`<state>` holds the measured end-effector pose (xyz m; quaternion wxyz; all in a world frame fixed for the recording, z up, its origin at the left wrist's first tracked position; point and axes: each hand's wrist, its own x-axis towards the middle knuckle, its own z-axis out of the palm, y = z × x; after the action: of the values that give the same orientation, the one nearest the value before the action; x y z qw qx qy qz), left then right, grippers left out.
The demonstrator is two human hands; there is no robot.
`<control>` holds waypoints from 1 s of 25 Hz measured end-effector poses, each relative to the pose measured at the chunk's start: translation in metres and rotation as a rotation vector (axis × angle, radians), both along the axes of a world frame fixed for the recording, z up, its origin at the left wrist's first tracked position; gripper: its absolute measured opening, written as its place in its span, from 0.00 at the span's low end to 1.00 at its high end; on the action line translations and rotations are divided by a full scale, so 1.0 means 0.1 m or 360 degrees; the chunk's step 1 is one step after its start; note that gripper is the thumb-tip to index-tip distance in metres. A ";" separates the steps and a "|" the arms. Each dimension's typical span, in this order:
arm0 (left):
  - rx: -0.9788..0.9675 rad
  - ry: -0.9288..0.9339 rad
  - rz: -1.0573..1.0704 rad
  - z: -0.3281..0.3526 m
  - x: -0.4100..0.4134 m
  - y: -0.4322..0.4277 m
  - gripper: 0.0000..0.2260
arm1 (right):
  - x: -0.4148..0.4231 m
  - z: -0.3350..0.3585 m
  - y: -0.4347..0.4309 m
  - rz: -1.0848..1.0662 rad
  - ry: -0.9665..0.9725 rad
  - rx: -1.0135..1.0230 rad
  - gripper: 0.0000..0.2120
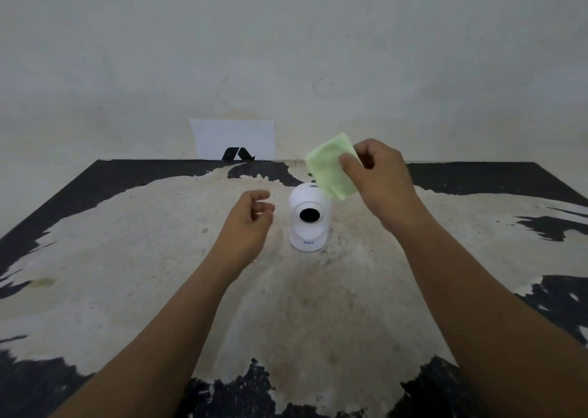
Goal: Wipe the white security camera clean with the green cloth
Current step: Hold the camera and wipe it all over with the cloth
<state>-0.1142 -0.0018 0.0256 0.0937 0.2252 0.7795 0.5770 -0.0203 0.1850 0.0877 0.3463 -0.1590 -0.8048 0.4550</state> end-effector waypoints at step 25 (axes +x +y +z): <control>-0.0672 0.0490 -0.0081 -0.65 -0.14 0.56 0.39 | -0.32 -0.73 -0.22 0.0217 -0.0479 -0.0091 0.32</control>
<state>-0.1284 0.0545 -0.0398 0.0335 0.3053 0.8818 0.3580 -0.0520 0.1633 0.0148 0.1856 -0.1803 -0.8432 0.4712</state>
